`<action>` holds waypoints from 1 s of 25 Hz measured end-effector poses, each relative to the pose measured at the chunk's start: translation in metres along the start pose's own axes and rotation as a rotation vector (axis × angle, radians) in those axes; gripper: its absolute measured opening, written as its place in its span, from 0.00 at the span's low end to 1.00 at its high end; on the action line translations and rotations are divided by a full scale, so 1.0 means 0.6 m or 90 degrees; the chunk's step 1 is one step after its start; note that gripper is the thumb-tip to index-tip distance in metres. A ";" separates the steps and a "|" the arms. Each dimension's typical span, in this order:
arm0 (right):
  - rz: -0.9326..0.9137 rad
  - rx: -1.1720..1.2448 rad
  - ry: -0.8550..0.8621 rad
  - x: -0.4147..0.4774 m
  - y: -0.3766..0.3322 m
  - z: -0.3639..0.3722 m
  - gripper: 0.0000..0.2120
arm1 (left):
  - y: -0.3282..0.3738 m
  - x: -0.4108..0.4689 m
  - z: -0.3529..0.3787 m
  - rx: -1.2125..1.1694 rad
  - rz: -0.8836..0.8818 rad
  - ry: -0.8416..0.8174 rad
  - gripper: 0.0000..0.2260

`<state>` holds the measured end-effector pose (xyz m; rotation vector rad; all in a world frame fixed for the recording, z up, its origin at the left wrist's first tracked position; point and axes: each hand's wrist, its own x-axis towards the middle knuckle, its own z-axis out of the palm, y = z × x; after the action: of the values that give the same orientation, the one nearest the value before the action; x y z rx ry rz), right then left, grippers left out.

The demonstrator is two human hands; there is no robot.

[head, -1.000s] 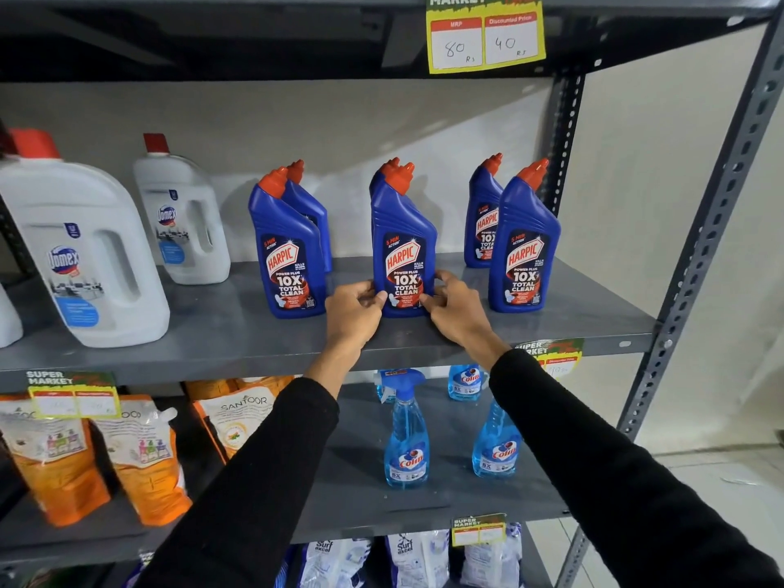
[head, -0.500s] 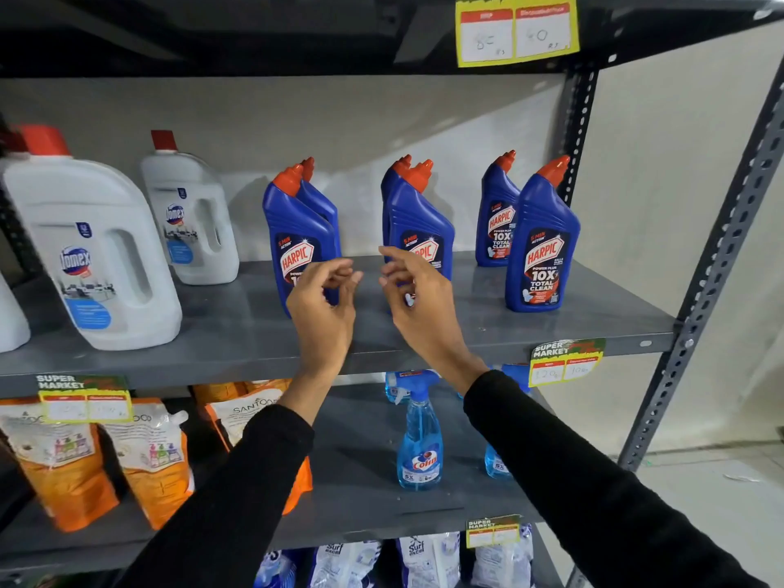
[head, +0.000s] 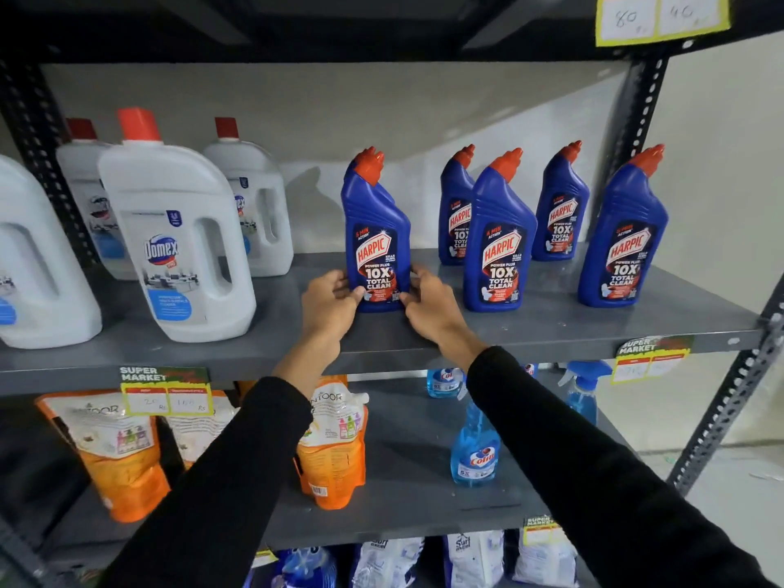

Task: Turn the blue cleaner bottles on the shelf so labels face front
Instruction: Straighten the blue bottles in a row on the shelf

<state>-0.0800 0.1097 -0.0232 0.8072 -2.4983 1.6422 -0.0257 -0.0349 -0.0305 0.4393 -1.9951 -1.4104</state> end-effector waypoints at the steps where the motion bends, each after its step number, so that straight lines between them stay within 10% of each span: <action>1: 0.001 0.001 0.005 0.000 0.002 0.003 0.21 | -0.003 0.001 0.002 -0.007 0.004 -0.001 0.16; 25: -0.023 -0.031 0.052 -0.031 0.004 -0.005 0.21 | -0.008 -0.021 -0.003 0.044 0.053 0.019 0.17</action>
<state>-0.0657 0.1203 -0.0298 0.7594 -2.4430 1.5646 -0.0155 -0.0303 -0.0388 0.4010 -2.0197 -1.2800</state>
